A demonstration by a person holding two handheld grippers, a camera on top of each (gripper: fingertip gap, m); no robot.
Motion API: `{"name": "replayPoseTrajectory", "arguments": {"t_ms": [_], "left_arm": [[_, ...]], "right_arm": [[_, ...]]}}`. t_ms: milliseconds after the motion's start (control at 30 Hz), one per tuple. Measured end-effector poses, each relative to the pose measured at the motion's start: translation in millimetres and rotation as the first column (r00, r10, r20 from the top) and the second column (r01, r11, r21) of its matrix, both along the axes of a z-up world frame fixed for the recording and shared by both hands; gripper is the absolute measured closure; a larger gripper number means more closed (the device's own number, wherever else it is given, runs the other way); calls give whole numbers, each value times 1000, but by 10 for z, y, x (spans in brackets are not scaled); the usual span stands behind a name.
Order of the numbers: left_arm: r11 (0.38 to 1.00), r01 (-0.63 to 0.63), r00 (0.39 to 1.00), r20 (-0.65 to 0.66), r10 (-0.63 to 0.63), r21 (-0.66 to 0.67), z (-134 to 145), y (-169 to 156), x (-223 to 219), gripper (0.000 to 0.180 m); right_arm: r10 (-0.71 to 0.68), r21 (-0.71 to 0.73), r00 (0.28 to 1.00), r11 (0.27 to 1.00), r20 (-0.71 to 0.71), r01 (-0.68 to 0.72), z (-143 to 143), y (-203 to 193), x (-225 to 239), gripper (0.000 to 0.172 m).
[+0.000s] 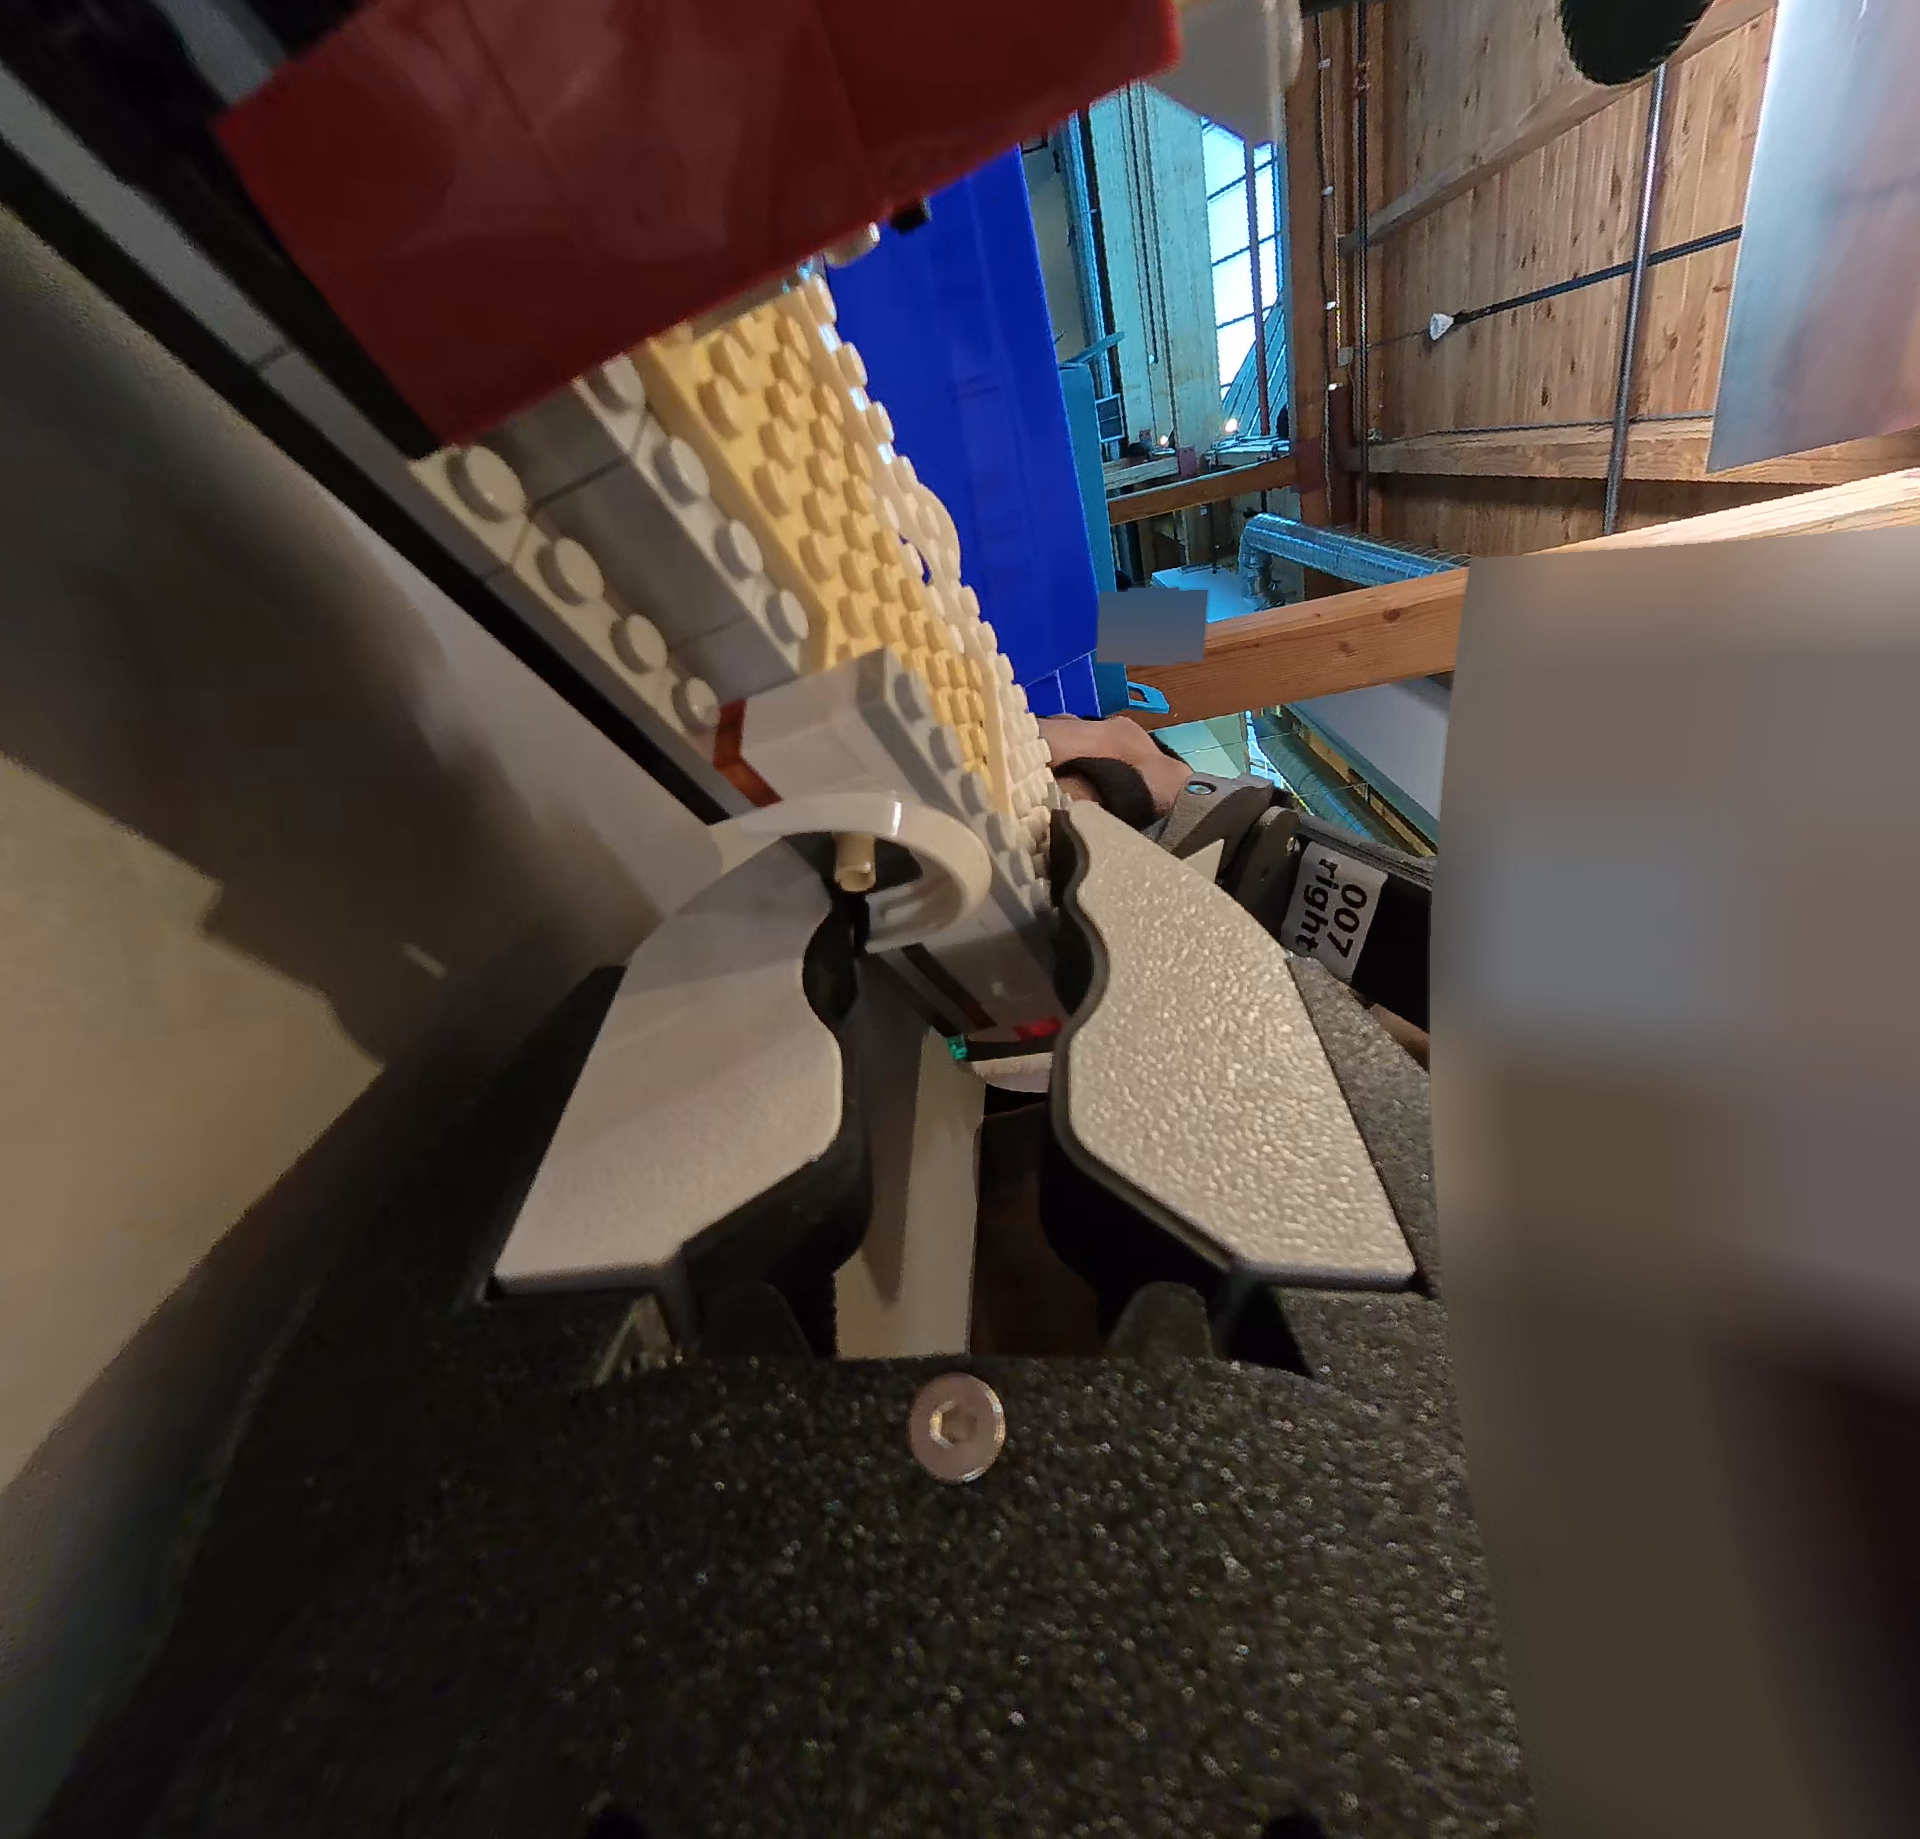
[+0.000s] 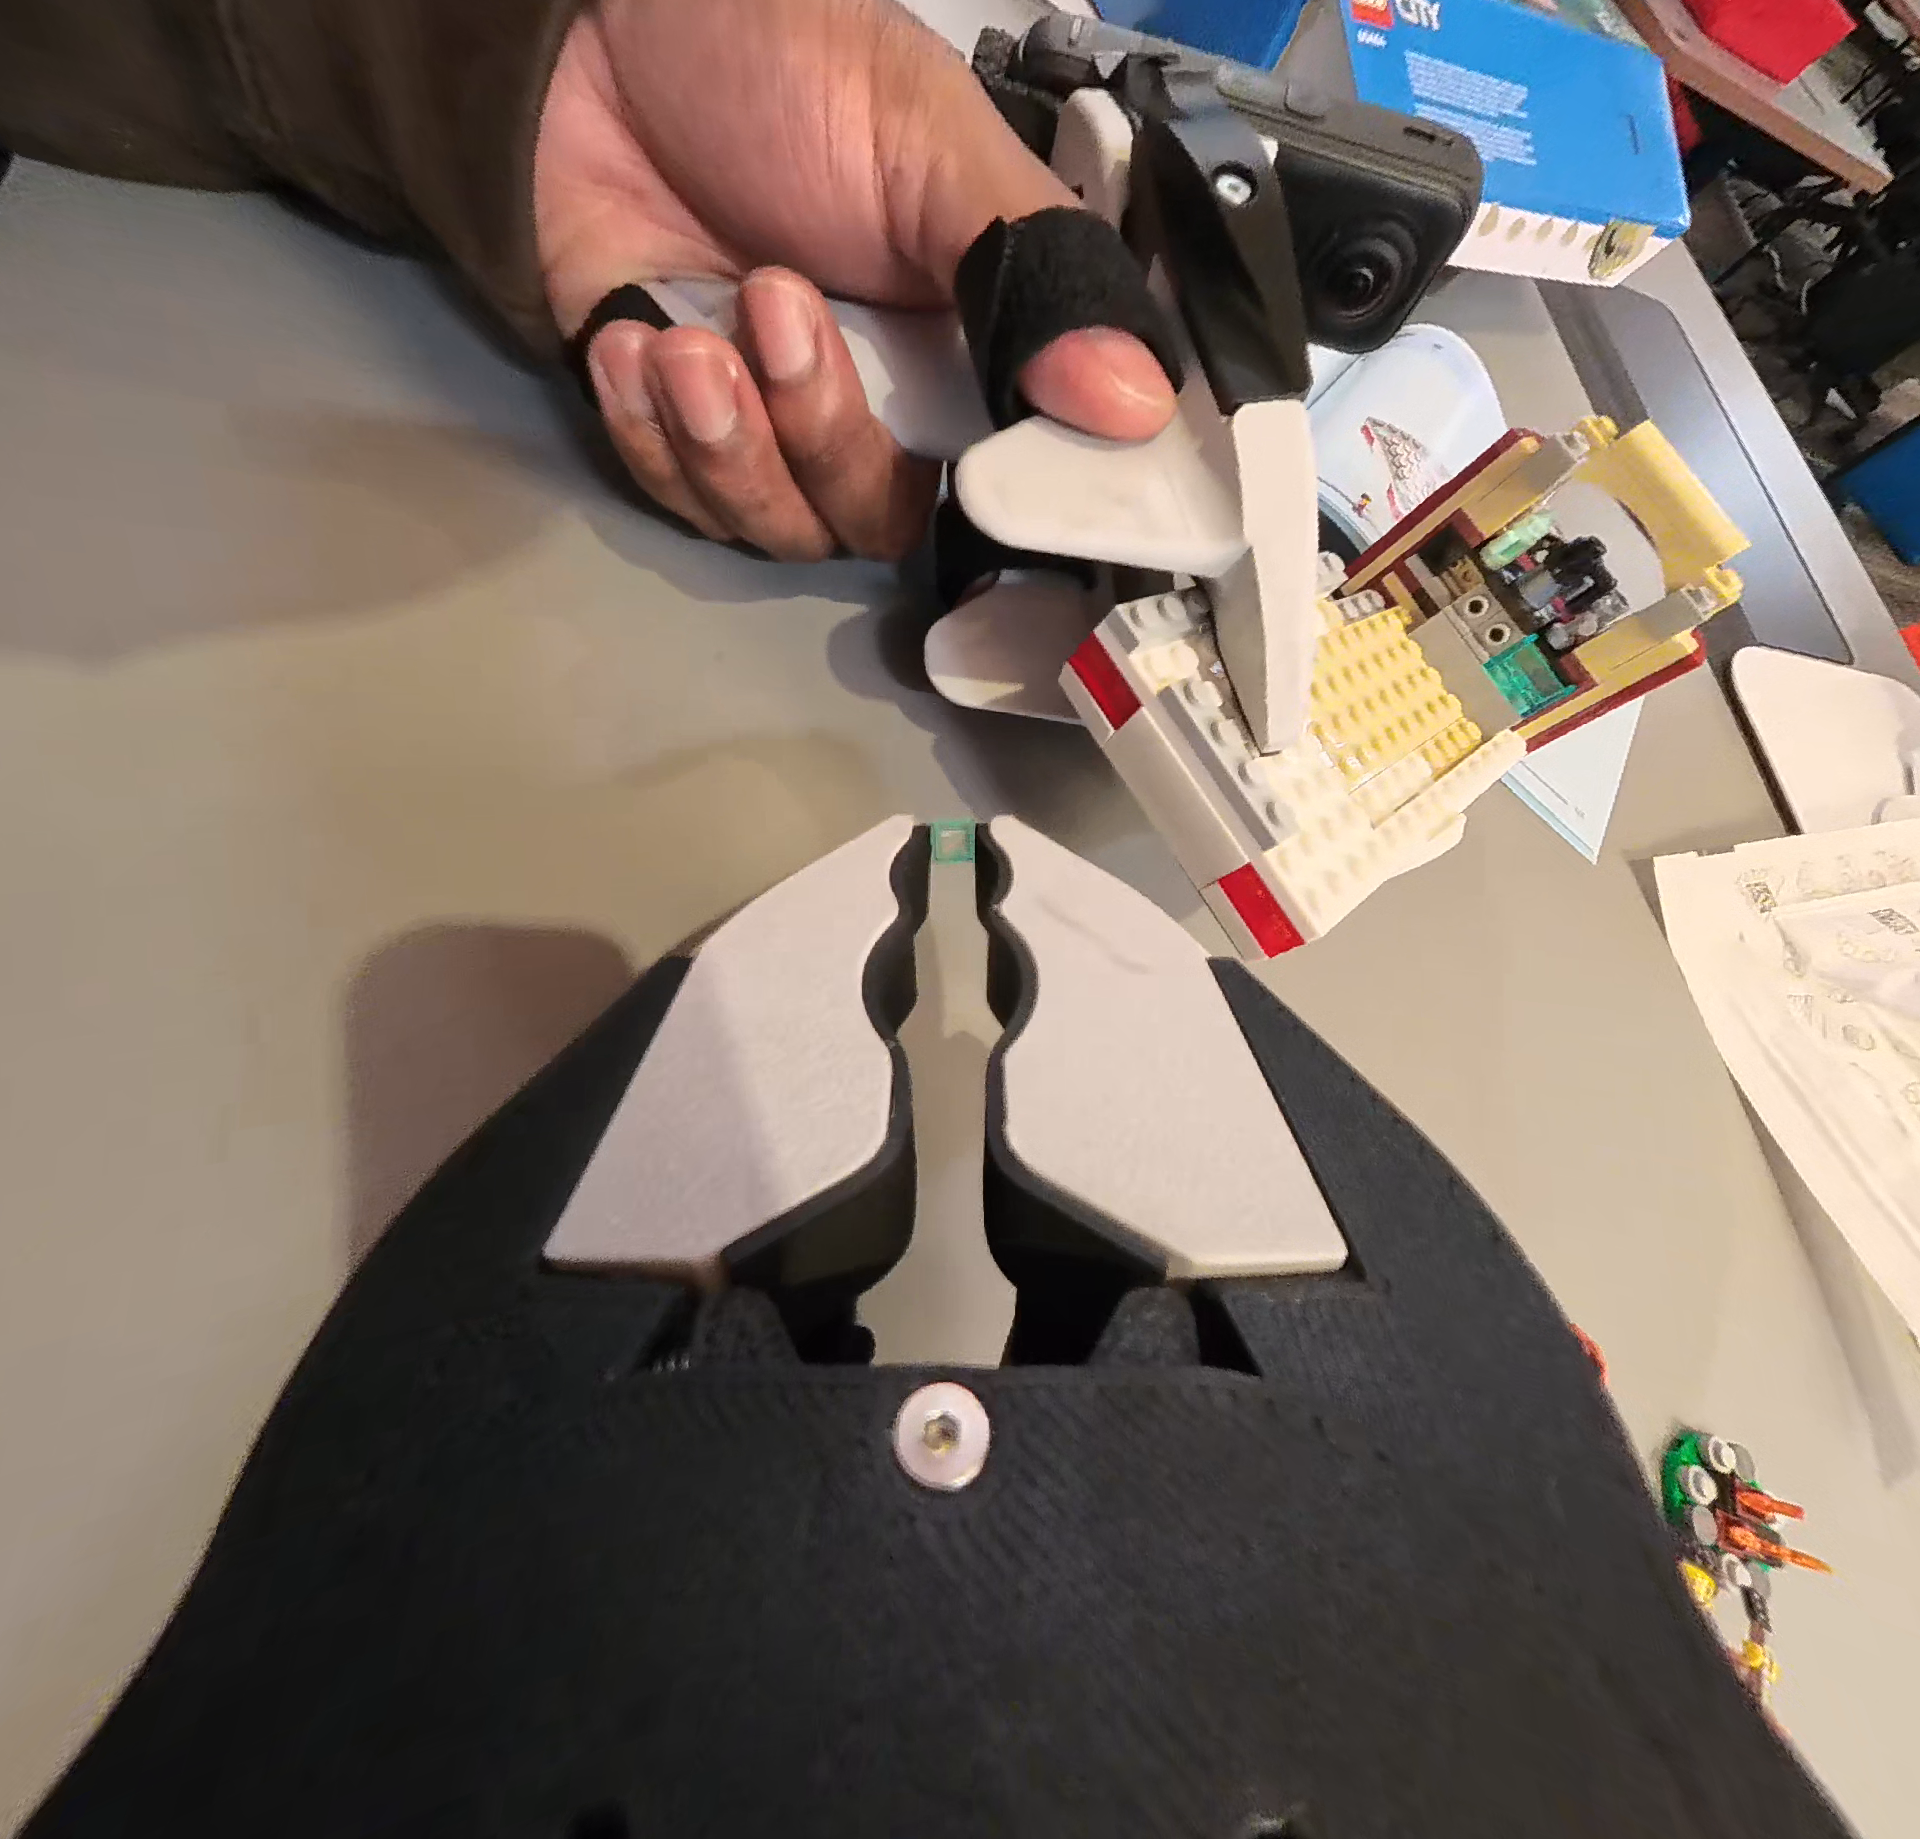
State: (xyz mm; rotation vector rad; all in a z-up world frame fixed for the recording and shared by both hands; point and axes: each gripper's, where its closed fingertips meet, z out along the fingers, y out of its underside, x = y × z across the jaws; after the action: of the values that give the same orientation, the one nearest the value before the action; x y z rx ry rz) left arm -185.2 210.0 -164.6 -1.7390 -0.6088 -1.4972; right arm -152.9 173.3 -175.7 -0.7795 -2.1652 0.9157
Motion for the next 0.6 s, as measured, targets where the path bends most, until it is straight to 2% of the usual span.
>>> {"name": "replayPoseTrajectory", "arguments": {"t_ms": [200, 400, 600], "left_arm": [[1000, 0, 1000, 1, 0, 0, 1, 2, -2, 145], [1000, -18, 1000, 4, 18, 4, 18, 5, -49, 145], [998, -45, 999, -3, 45, 40, 163, -17, -164, 145]], "right_arm": [[-3, -43, 1000, 999, -18, 2, 106, 22, 17, 159], [-30, -39, 999, 999, 28, 31, 26, 70, 11, 158], [-75, -46, 994, 996, 76, 79, -68, 76, -42, 158]]}}
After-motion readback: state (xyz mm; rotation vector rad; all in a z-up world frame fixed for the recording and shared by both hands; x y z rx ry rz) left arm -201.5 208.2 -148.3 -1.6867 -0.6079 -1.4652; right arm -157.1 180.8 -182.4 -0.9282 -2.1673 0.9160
